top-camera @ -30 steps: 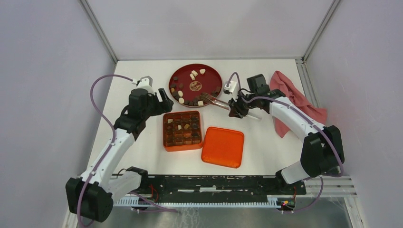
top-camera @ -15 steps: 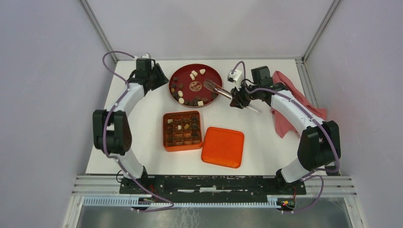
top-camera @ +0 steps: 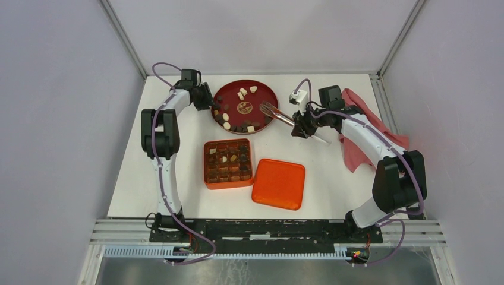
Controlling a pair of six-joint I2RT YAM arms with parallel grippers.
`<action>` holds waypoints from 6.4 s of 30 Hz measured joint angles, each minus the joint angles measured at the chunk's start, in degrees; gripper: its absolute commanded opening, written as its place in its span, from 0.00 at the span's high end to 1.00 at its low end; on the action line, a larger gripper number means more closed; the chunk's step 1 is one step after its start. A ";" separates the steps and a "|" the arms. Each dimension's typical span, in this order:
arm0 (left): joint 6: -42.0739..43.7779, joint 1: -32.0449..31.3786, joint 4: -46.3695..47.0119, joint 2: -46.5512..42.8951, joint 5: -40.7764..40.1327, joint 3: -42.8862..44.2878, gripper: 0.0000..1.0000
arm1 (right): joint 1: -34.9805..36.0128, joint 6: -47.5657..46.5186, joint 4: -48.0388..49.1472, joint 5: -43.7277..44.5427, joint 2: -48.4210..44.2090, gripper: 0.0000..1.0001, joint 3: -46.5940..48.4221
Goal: Pack the chocolate
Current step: Move the plate to the center of the board, then pick up the packing box from the center of the board, then place the packing box at the center of the board.
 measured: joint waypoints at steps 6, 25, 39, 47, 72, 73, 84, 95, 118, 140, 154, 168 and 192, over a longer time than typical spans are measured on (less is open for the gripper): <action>0.59 0.35 -0.96 2.47 1.25 4.42 0.52 | -0.04 0.00 -0.02 -0.72 0.02 0.62 -0.13; 0.59 -0.57 -2.97 6.27 0.17 9.46 0.78 | -0.35 -0.04 -0.07 -0.79 0.42 0.62 -0.17; 2.73 -6.54 -2.95 2.16 -5.70 3.39 0.87 | -1.66 -0.46 -0.26 -0.68 0.44 0.62 -0.17; 2.71 -10.38 -2.80 -1.84 -7.34 -2.38 0.86 | -3.28 -1.33 -0.26 1.07 1.84 0.62 -0.20; 2.08 -14.51 -10.03 -3.39 -2.82 0.07 0.61 | -3.41 -2.21 -1.38 6.12 10.10 0.62 1.99; 2.01 -14.60 -10.01 -4.09 -2.86 -0.28 0.60 | -3.41 -2.21 -1.53 6.16 10.43 0.62 2.54; 1.70 -14.71 -5.53 -25.44 -3.54 -9.51 0.44 | -3.41 -2.40 -2.69 6.58 11.61 0.62 6.49; 1.64 -14.75 -10.78 -60.67 -6.21 -37.22 0.38 | -3.39 -2.45 -2.56 1.51 2.97 0.62 0.09; 3.43 -10.19 -16.70 -46.29 -15.58 -45.13 0.73 | -3.41 -3.74 -2.84 -0.94 2.82 0.62 -1.16; 5.77 -9.81 -14.23 -45.27 -10.01 -46.86 0.71 | -3.41 -3.74 -2.84 -1.01 2.82 0.62 -1.16; 5.99 -9.66 -12.55 -43.76 -9.29 -47.69 0.98 | -3.41 -3.93 -2.89 -1.31 2.82 0.62 -1.16; 7.10 -10.84 -5.92 -67.43 -13.29 -52.22 0.98 | -3.41 -4.13 -3.06 -2.01 2.82 0.62 -1.16; 7.96 -10.97 -6.56 -60.96 -13.84 -53.72 0.98 | -3.41 -4.15 -3.08 -1.97 2.84 0.62 -1.16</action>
